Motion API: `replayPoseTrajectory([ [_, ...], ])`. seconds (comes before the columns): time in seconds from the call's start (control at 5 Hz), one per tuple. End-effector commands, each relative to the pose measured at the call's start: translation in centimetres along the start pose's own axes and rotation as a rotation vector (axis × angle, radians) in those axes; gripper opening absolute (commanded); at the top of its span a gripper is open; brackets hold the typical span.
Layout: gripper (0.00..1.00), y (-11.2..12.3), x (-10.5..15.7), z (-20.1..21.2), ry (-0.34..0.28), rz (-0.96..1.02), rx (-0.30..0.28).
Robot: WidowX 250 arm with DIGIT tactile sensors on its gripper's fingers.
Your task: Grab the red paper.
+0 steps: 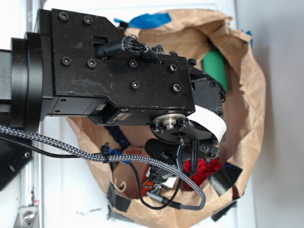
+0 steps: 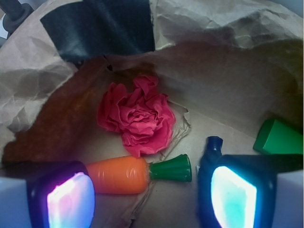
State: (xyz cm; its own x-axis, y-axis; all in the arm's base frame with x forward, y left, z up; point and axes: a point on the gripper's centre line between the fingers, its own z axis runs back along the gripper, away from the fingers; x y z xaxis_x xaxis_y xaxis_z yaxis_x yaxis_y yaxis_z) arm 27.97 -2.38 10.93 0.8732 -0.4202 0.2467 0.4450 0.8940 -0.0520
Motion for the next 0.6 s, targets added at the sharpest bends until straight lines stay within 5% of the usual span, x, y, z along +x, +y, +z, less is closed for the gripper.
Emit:
replayPoseTrajectory([
  [0.0, 1.0, -1.36, 0.28, 0.71, -0.082, -0.105, 0.038],
  [0.4, 1.0, -1.17, -0.32, 0.9, -0.175, -0.161, 0.054],
])
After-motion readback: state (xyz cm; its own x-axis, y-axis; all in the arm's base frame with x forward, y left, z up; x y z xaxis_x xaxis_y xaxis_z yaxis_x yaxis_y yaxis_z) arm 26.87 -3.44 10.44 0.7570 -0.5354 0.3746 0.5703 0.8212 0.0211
